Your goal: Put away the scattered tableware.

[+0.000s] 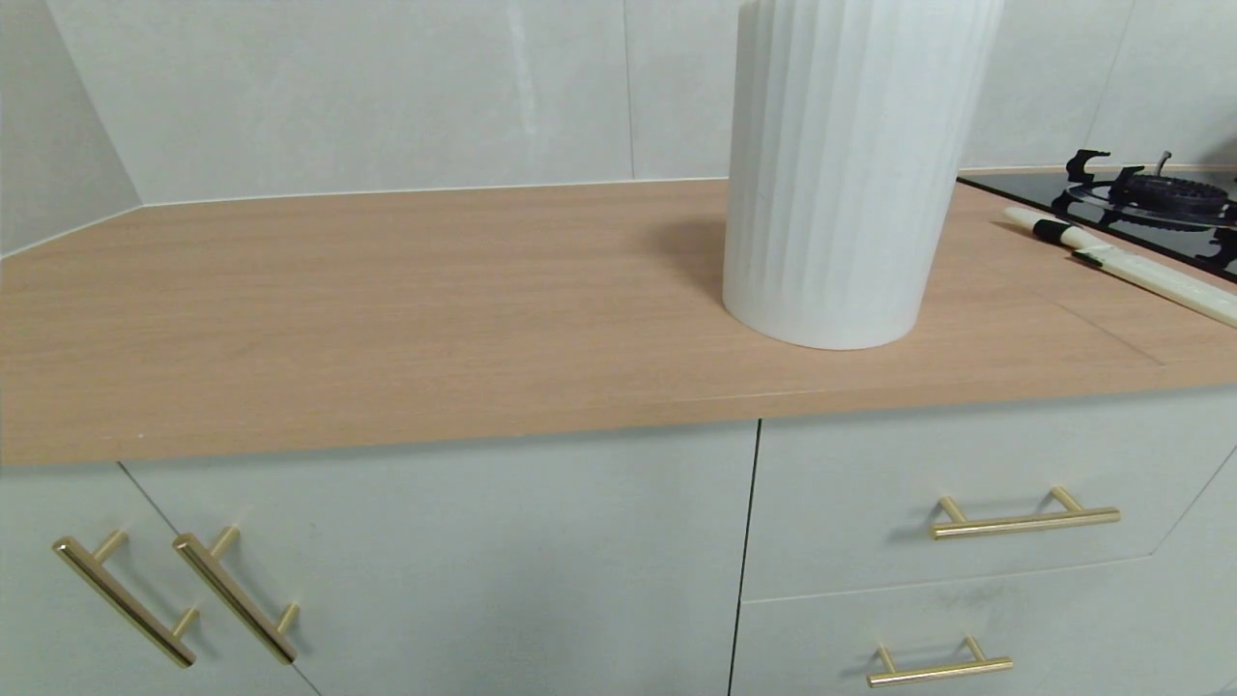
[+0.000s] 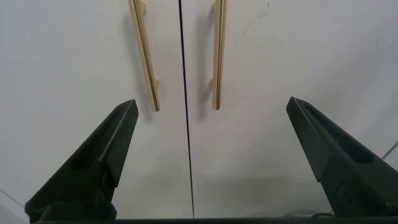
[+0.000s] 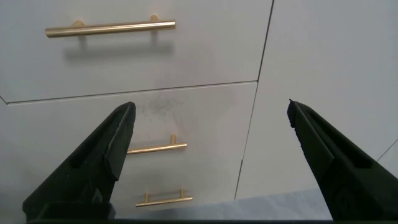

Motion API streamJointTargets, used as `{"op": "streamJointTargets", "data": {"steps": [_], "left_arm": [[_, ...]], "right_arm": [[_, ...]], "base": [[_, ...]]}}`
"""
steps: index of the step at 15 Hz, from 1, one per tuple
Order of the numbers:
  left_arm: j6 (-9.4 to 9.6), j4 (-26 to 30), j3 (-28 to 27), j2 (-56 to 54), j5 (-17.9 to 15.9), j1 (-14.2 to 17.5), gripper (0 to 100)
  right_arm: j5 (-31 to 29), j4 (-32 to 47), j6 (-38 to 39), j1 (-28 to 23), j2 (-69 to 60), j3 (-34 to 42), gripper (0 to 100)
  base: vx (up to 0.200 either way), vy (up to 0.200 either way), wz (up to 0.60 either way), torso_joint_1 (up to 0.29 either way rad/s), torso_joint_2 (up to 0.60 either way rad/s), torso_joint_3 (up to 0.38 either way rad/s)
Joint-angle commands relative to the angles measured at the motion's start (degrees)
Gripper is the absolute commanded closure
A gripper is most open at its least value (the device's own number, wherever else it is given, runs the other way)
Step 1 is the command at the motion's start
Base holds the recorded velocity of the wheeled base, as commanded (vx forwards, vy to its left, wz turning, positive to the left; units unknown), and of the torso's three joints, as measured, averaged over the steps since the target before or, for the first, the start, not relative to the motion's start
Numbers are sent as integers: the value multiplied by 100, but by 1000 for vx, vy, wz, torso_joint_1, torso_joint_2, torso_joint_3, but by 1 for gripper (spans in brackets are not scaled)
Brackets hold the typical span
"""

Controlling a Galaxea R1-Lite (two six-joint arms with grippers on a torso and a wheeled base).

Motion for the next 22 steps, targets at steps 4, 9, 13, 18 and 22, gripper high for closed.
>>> {"op": "streamJointTargets", "data": {"steps": [4,9,13,18,22], "left_arm": [[-2,4,1,0,2,2,0],[-2,4,1,0,2,2,0],[-2,4,1,0,2,2,0],[-2,4,1,0,2,2,0],[-2,4,1,0,2,2,0]], "right_arm": [[1,-1,9,2,7,-1,0],[1,-1,9,11,7,7,0],[1,-1,9,2,7,7,0],[1,-1,9,11,7,7,0],[1,-1,9,2,7,-1,0]], "base": [[0,0,0,0,0,0],[0,0,0,0,0,0],[0,0,0,0,0,0],[0,0,-480,2,1,2],[0,0,-300,0,1,0]]}}
